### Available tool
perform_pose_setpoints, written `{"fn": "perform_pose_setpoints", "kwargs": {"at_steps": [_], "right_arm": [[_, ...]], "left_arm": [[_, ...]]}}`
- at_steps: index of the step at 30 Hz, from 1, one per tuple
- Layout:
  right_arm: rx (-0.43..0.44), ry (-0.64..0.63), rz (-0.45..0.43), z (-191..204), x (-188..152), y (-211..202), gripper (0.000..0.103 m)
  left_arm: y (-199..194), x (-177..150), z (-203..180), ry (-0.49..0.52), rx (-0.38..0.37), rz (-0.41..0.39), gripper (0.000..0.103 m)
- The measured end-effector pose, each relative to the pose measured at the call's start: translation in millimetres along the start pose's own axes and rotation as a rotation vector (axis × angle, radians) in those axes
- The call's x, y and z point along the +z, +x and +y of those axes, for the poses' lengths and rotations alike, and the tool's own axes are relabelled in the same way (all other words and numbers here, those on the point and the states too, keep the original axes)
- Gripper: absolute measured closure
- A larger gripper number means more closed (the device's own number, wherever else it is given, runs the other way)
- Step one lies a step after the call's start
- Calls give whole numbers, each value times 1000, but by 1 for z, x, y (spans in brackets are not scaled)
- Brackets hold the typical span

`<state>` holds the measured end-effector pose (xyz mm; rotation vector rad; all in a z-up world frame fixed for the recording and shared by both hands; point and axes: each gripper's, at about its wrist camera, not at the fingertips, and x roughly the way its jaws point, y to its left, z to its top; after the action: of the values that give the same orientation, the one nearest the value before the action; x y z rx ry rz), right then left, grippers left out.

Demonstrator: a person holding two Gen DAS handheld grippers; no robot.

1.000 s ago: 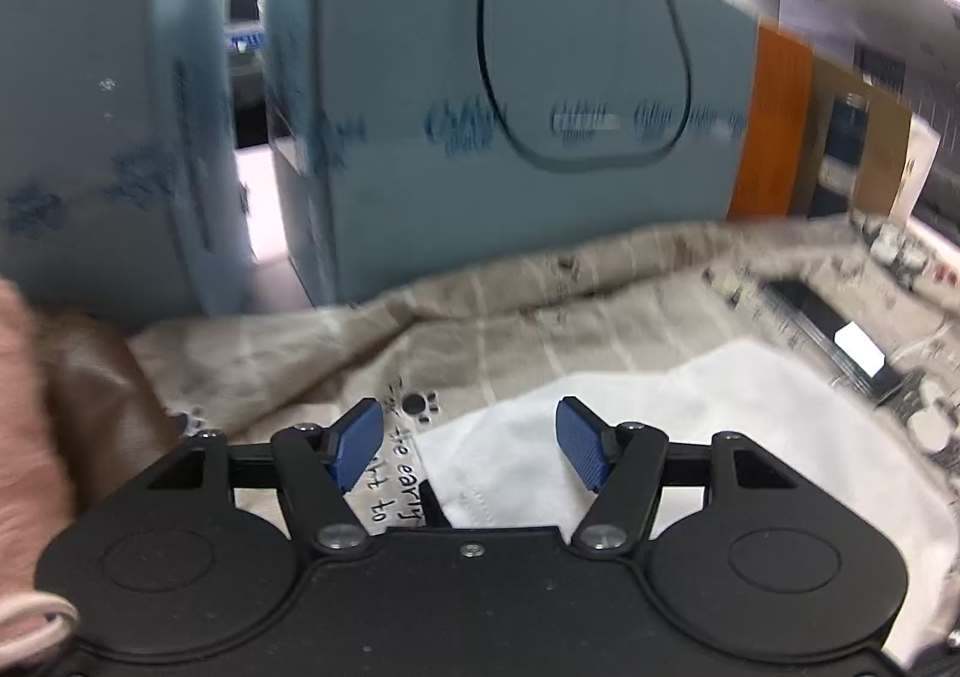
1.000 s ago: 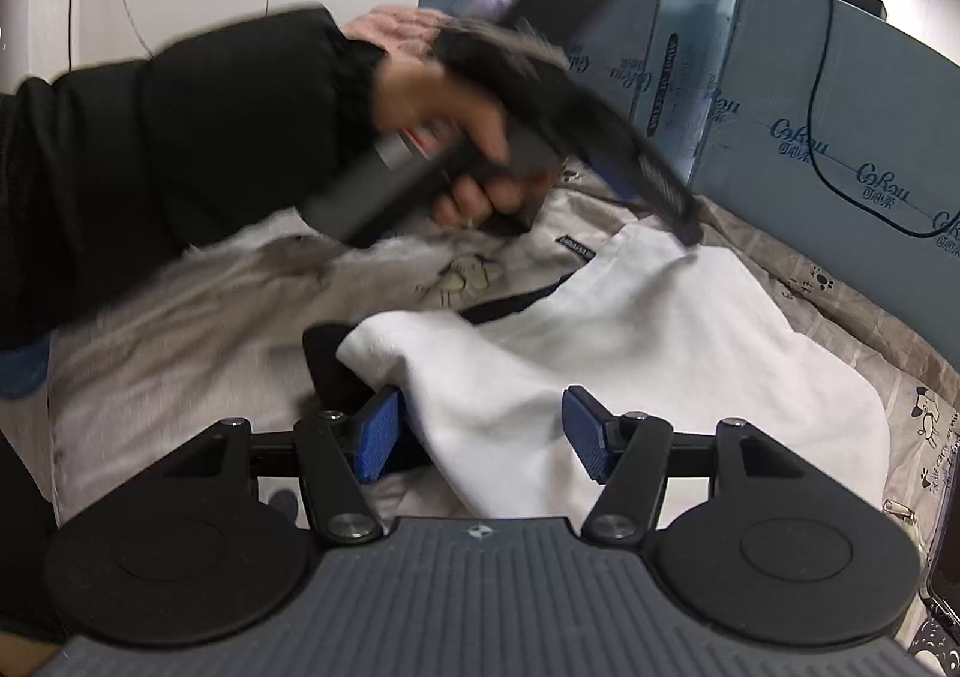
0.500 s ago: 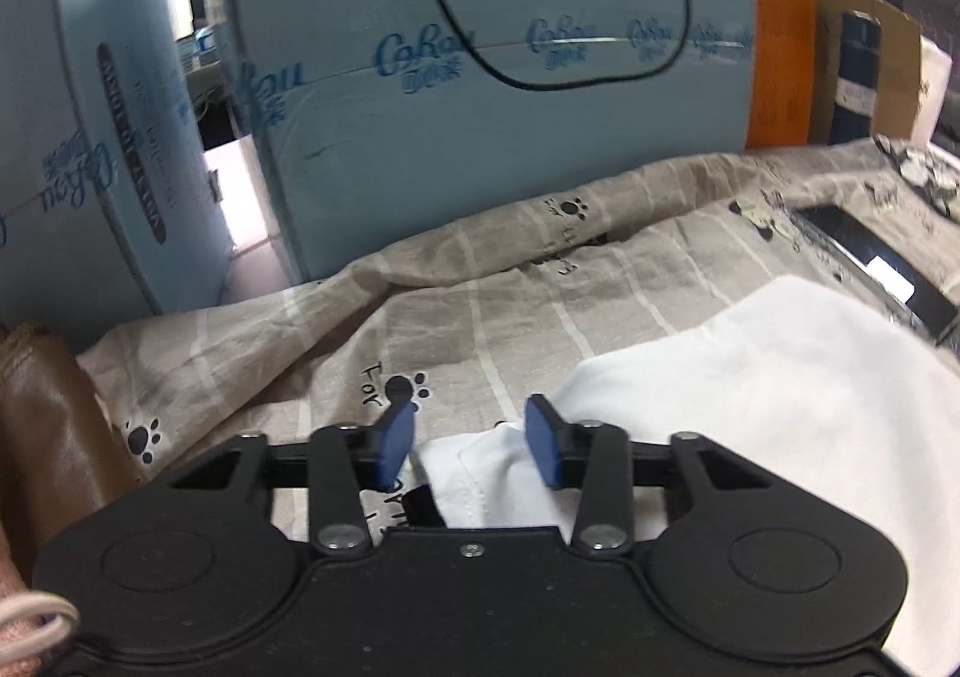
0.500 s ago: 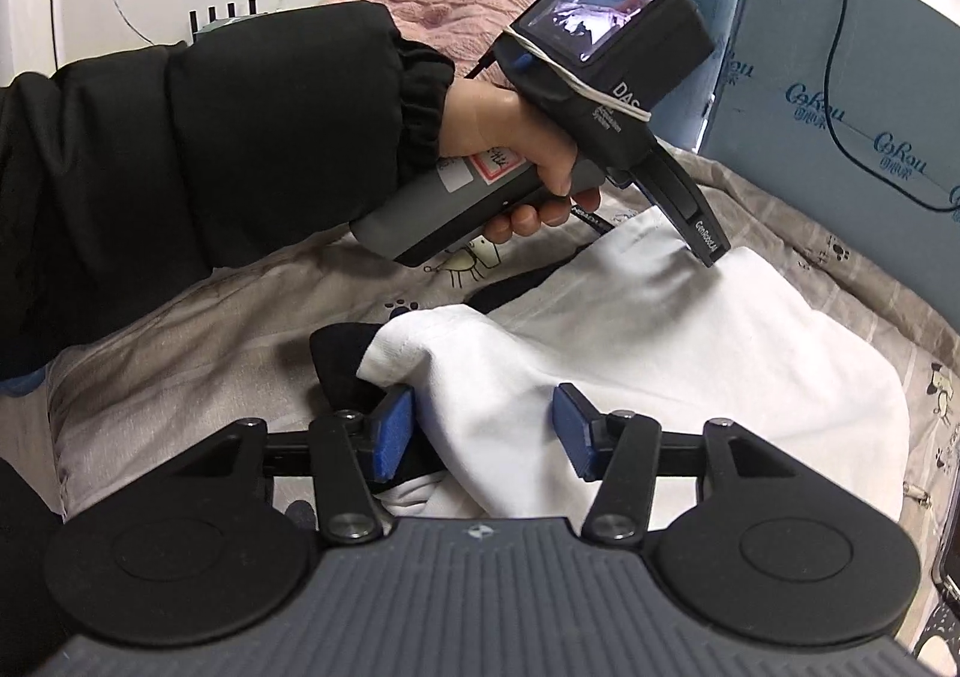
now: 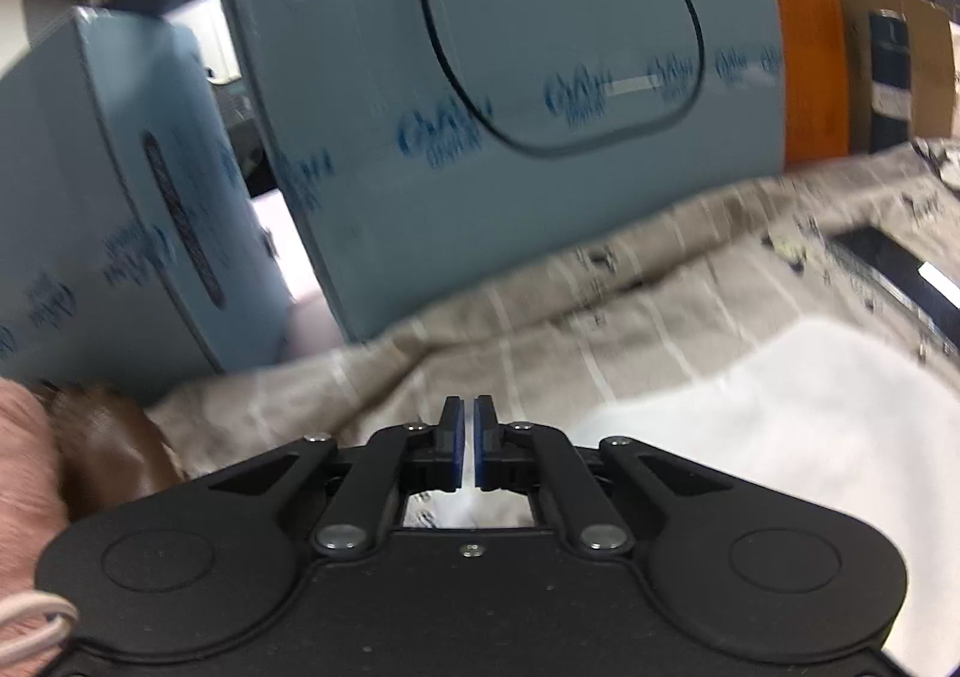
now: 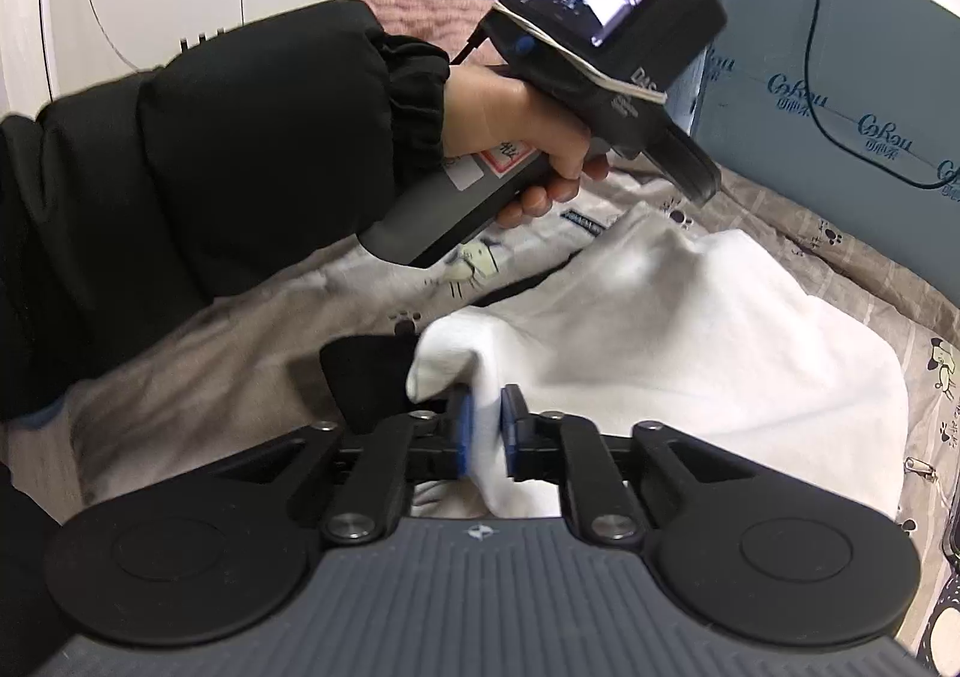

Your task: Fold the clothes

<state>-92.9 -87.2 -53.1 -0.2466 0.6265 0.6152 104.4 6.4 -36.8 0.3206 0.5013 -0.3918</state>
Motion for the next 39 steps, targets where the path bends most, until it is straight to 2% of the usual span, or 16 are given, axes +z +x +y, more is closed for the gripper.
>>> {"fn": "perform_pose_setpoints", "kwargs": {"at_steps": [5, 8, 10, 12, 17, 19, 21, 23, 24, 25, 26, 30, 32, 35, 39], "right_arm": [[-1, 89, -90, -17, -2, -24, 96], [-7, 142, -121, -28, -6, -31, 96], [-7, 173, -136, -34, -8, -34, 96], [-11, 209, -148, -43, -13, -37, 96], [0, 309, -220, -60, -23, -51, 96], [-2, 325, -222, -61, -27, -52, 96], [0, 343, -222, -63, -33, -55, 96], [6, 353, -231, -65, -36, -59, 96], [10, 350, -235, -65, -36, -59, 96], [17, 349, -238, -65, -36, -59, 96], [23, 347, -241, -64, -36, -59, 96], [47, 371, -266, -67, -40, -60, 96], [32, 387, -319, -70, -43, -73, 96], [-28, 428, -407, -81, -52, -100, 96], [-144, 497, -517, -101, -70, -141, 96]], "left_arm": [[-15, 16, -1, -25, -12, -38, 101], [-13, 21, 14, -112, -9, 19, 95], [-12, 21, 28, -187, -15, 69, 95], [-13, 18, 36, -204, -44, 118, 89], [1, 8, 41, -233, -85, 198, 47], [16, 3, 39, -243, -112, 252, 45], [19, 0, 32, -242, -139, 277, 45], [19, -2, 25, -237, -169, 293, 50], [19, -2, 22, -227, -166, 301, 59], [18, -3, 19, -219, -171, 304, 80], [18, -2, 17, -221, -179, 303, 95], [8, 5, 2, -188, -159, 233, 98], [2, 17, -8, -178, -153, 182, 98], [-11, 49, -30, -149, -171, 75, 98], [-18, 94, -80, -121, -215, -40, 99]]}}
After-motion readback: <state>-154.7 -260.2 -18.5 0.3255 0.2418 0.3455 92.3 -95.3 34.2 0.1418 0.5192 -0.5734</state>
